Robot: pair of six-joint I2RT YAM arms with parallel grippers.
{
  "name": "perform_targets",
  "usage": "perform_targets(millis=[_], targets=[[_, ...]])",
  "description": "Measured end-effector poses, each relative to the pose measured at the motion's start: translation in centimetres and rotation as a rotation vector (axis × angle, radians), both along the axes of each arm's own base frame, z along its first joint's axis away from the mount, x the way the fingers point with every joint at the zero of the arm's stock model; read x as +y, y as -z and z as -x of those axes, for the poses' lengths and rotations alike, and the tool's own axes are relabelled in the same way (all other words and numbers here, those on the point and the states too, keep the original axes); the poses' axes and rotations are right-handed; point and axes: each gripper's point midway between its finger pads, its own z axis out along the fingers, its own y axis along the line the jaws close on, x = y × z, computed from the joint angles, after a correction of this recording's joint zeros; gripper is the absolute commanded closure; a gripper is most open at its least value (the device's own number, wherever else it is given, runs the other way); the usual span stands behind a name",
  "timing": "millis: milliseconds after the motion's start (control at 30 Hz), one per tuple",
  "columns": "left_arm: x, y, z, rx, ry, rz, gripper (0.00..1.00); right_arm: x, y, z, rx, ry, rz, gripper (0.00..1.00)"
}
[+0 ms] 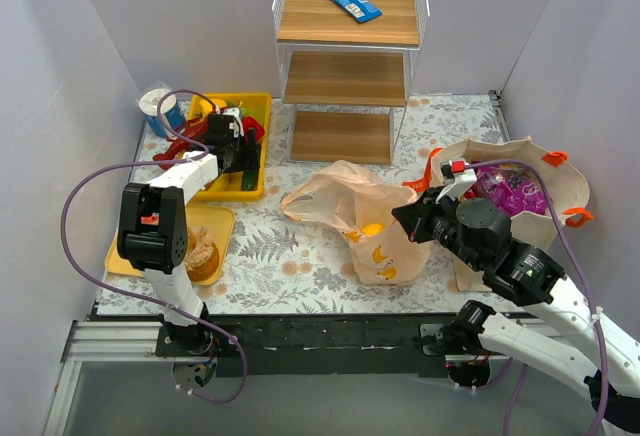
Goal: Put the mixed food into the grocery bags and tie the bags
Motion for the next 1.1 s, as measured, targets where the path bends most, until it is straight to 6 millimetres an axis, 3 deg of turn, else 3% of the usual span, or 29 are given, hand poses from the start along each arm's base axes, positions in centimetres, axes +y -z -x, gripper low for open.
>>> perform_targets(millis=[467,600,800,933,1100], targets=[[0.6,1.3,0.5,0.028,-0.007,-0.007,0.54,0.1,0.2,-0.1,0.006,-0.001,0.006,0.99],[0.7,3.3,0.9,0.079,0.0,-0.014,0.53,0.2,0.4,-0.1,0.01,-0.003,0.011,0.99],[0.7,3.4,0.6,0.08,0.015,-0.026,0.46,0.5,0.7,-0.2,0.021,-0.007,0.02,0.99],[1.3,4.8,0.9,0.112,0.012,-0.062,0.43,0.7,0.9,-0.2,0.027,-0.015,0.024,0.99],[1.6,5.3,0.7,0.122,0.016,-0.087,0.58,0.8,0.9,-0.2,0.029,-0.02,0.023,0.99]])
